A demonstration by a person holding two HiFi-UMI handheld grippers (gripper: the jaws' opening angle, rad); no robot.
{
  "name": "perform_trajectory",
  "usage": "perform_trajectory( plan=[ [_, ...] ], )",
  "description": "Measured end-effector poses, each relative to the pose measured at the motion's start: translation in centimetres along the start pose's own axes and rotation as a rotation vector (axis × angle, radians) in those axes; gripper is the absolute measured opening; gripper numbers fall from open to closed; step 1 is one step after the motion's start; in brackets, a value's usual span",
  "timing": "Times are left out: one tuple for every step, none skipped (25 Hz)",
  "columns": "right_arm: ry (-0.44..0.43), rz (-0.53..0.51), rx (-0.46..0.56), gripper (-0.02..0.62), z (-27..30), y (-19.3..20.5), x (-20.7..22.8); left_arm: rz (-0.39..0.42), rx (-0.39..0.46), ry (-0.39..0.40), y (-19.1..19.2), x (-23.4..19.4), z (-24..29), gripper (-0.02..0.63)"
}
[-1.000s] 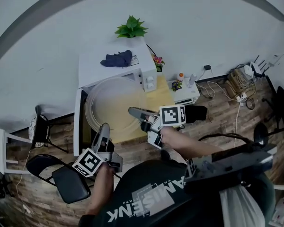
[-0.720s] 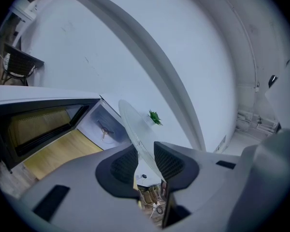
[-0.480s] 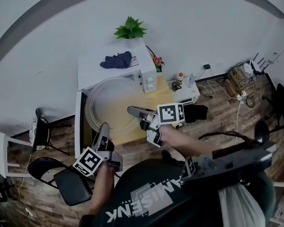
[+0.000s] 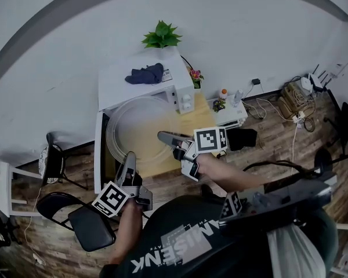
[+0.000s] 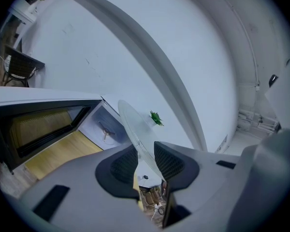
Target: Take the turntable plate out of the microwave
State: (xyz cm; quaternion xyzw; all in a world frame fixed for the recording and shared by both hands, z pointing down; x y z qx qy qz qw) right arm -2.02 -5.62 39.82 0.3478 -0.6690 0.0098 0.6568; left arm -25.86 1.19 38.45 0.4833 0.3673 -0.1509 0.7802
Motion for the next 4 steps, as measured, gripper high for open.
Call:
perform_trajectory(
  plan=[
    [-0.001, 0.001, 0.002, 0.08, -0.04, 0.04, 0.0, -0.019, 0.002, 0.009, 0.21, 0.02, 0.03, 0.107],
    [-0.001, 0.003, 0.005, 0.08, -0.09, 0.09, -0.02, -0.033, 0.003, 0.016, 0.39, 0.03, 0.02, 0.106],
    [-0.002, 0.003, 0.006, 0.08, -0.14, 0.15, -0.04, -0.042, 0.004, 0.02, 0.54, 0.05, -0.01, 0.106],
    [-0.002, 0.004, 0.008, 0.08, -0.19, 0.21, -0.07, -0.05, 0.004, 0.025, 0.67, 0.08, -0.05, 0.106]
  ],
)
Point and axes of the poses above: the fingertips, and each gripper's own axes: z forward along the fingers, x to its right, y out of its underside, the point moved 9 cm from there along -z, backward along the fingers, and after that the axes turned 7 degrees about -y, right-handed, at the moved point
